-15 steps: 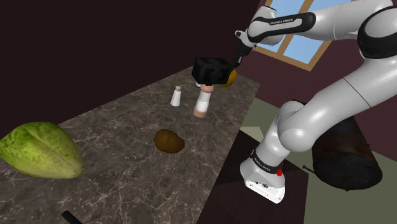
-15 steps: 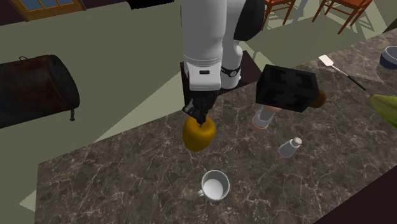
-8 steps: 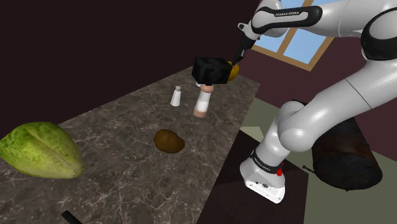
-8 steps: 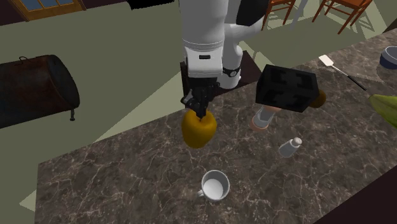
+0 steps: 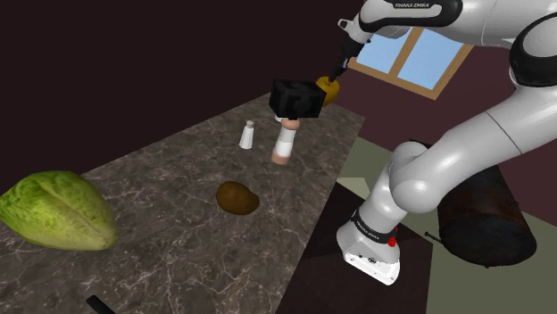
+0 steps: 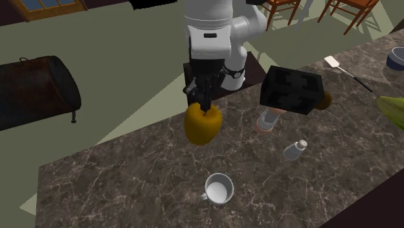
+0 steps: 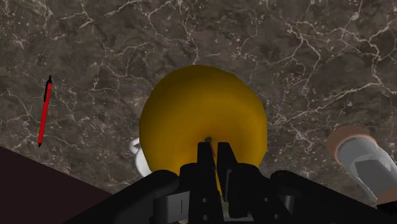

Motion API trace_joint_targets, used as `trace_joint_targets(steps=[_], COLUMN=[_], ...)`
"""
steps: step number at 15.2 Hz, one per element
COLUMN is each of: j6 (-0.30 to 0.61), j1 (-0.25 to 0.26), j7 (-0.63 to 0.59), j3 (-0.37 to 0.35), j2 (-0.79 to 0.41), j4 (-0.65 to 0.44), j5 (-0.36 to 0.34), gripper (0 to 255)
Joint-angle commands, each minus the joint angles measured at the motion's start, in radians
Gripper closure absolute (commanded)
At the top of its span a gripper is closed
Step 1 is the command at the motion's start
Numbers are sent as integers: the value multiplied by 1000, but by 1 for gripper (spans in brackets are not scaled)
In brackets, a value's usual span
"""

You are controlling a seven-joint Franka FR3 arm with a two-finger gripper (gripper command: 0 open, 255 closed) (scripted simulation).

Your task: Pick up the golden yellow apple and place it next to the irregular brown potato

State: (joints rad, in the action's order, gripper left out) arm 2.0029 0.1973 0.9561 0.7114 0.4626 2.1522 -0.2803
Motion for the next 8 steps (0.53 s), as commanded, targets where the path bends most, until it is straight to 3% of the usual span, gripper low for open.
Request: trace_joint_targets(steps=[1, 8], j6=[-26, -96], j1=[3, 7], j7=[4, -22], j3=[-3, -42], j2=[-2, 9], j4=[-28, -81], j5=[5, 9], gripper=[255, 255])
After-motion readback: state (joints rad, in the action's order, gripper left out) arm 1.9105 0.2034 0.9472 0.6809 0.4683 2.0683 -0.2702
